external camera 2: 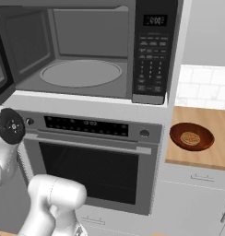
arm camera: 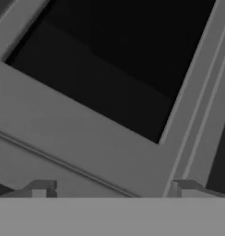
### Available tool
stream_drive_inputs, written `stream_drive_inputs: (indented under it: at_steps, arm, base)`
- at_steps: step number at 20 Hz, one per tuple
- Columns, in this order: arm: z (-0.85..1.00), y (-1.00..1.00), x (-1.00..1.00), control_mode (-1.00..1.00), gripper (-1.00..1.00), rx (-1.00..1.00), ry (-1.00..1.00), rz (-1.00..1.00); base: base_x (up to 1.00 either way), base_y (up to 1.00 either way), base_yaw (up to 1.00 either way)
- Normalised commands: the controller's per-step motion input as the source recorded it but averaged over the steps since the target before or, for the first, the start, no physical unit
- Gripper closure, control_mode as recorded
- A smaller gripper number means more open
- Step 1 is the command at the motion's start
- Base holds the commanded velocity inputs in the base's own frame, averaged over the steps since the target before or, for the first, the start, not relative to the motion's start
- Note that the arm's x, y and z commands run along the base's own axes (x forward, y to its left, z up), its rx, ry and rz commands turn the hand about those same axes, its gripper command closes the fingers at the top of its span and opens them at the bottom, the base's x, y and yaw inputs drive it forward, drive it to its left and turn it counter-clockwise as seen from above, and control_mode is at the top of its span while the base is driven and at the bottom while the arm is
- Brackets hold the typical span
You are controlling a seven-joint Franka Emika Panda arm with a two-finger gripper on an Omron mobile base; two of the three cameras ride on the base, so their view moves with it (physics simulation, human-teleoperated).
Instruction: Open the microwave, place the bowl with waffle inside the microwave, then close the microwave door and turn it on.
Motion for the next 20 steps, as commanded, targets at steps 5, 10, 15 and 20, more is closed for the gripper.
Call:
stream_drive_inputs:
  at_steps: [5, 10, 15, 20]
  arm:
    - [-0.11, 0.2, 0.15, -1.0, -1.0, -0.05, 0.13, 0.0]
    - [0.0, -0.51, 0.1, -1.0, -1.0, -0.02, 0.01, 0.0]
    - [0.0, -1.0, 0.44, -1.0, -1.0, -0.12, 0.17, -0.15]
    - [-0.07, -1.0, 0.48, -1.0, -1.0, -0.21, 0.15, -0.34]
  base:
    - [0.0, 0.0, 0.0]
    - [0.0, 0.0, 0.0]
    - [0.0, 0.0, 0.0]
    - [0.0, 0.0, 0.0]
